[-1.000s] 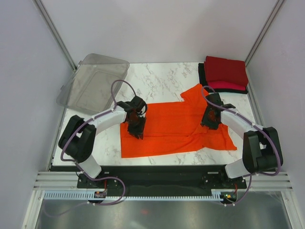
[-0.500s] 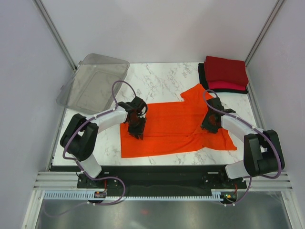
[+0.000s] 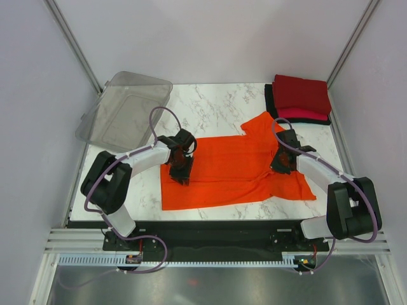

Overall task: Fold and stack the t-shirts
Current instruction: Fold the tshirt

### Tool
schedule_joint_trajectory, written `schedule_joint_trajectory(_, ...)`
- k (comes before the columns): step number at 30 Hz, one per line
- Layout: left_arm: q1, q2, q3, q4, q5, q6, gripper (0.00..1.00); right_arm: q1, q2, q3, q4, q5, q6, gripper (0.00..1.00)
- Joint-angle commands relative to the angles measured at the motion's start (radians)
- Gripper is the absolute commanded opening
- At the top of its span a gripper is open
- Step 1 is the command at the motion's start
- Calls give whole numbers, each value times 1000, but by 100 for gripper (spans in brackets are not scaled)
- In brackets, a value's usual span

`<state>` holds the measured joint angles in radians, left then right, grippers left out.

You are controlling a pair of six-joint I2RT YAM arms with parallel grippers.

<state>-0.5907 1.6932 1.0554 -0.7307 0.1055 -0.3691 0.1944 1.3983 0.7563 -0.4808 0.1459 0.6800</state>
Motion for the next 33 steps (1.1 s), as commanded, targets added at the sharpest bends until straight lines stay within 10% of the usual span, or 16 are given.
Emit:
schedule_joint_trajectory(1, -6, -7, 9, -6, -26, -21, 35, -1, -15, 64, 34, -11, -11, 1)
schedule_joint_trajectory(13, -6, -6, -6, -24, -102, -33, 36, 39, 134, 247, 104, -141, -94, 2)
schedule_joint_trajectory(20, -46, -35, 6, -35, -102, -41, 37, 83, 116, 288, -48, -66, -112, 43)
schedule_joint_trajectory(33, -153, -59, -20, -12, -102, -114, 37, -42, -70, 198, -229, 164, 4, 43)
